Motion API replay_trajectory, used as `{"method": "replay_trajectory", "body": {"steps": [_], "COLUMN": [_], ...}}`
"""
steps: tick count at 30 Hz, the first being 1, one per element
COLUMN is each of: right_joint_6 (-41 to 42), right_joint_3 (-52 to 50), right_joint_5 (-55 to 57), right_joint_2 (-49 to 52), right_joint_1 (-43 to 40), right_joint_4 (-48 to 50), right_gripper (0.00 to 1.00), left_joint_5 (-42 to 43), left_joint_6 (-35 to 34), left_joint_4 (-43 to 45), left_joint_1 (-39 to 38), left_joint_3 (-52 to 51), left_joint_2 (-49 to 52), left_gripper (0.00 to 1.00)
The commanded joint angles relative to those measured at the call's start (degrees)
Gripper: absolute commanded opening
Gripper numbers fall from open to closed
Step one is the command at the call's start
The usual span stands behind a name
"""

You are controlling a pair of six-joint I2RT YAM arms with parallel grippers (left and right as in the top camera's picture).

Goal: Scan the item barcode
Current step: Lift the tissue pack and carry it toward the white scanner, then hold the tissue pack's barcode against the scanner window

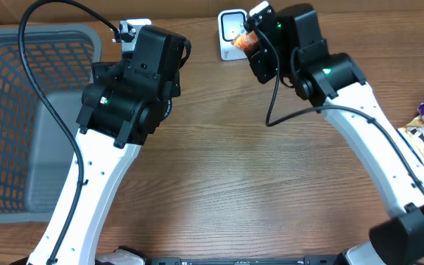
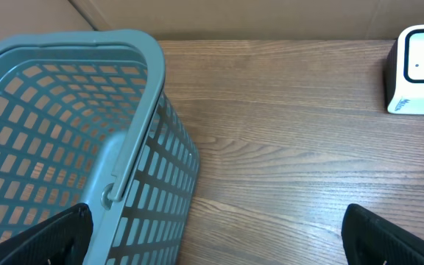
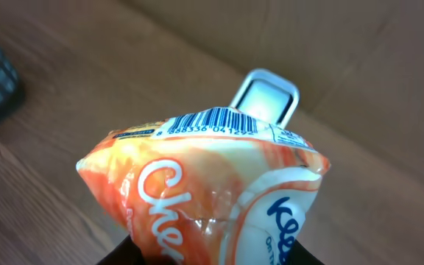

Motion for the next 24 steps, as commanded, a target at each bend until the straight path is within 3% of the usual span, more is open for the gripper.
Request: {"method": "replay_trajectory", "body": {"steps": [1, 7, 13, 17, 24], "right_joint_6": [-2.4, -3.3, -2.6, -2.6, -3.8], "right_joint_3": [1.5, 1.5, 1.5, 1.5, 1.5], "right_joint_5": [-5.6, -17.7, -20.5, -25.9, -25.8], "right_joint_2": [-6.0, -8.5, -8.5, -8.5, -8.5], "right_joint_1": [-0.5, -4.7, -8.3, -9.4, -9.4], "right_joint_4": [2.4, 11.1, 20.2, 20.2, 20.4], "right_gripper": [0.33, 0.33, 0.33, 0.33, 0.34], "left_joint_5": [-0.7, -0.7, -0.7, -0.7, -0.7], "left_joint_6": [1.1, 1.1, 1.1, 1.1, 1.1], "left_joint_4": [0.0, 0.0, 0.0, 0.0, 0.0], "left_joint_1": [0.2, 0.2, 0.2, 0.2, 0.2], "left_joint_3": [-0.3, -0.3, -0.3, -0.3, -0.3], "left_joint_2": [0.5, 0.5, 0.5, 0.5, 0.5], "left_gripper": [1.0, 1.0, 1.0, 1.0, 1.0]}}
